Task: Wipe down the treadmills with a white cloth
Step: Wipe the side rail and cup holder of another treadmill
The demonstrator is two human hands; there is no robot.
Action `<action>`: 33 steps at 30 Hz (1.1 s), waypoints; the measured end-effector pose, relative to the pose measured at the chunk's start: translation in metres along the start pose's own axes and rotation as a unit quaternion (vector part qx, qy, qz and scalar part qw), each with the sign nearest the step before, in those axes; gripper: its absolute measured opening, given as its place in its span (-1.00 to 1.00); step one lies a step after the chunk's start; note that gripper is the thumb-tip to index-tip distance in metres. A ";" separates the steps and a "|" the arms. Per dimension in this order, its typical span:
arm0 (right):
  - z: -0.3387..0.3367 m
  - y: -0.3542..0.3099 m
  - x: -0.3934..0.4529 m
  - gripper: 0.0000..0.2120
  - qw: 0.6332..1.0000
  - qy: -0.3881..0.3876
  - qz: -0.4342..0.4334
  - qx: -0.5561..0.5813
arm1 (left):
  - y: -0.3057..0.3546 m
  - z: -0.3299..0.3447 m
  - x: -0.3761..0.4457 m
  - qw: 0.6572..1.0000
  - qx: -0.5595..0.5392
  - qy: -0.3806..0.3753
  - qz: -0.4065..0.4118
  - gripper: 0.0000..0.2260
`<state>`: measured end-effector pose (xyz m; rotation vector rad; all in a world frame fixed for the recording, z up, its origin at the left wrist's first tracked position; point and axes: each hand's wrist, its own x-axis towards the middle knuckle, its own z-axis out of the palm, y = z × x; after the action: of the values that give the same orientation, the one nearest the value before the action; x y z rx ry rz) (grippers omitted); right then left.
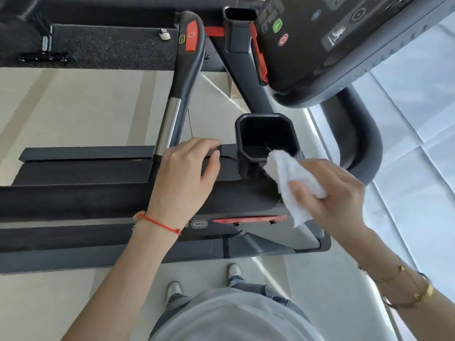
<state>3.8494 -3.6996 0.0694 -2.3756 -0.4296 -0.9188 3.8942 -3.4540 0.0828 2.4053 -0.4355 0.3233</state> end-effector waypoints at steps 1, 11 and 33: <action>-0.013 0.008 0.007 -0.69 0.999 0.012 0.044 0.012 | 0.004 0.003 0.006 1.000 0.002 0.005 -0.005 -0.77; 0.014 0.072 0.091 -0.67 0.968 -0.175 0.153 -0.095 | 0.022 0.039 0.063 0.997 0.030 -0.011 -0.065 -0.68; 0.075 0.080 0.130 -0.61 0.900 -0.393 -0.123 -0.146 | 0.005 0.064 0.069 0.991 0.013 -0.033 -0.130 -0.73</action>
<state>4.0188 -3.7061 0.0837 -2.9591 -0.9678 -0.0551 3.9622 -3.5148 0.0613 2.4675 -0.1432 0.1333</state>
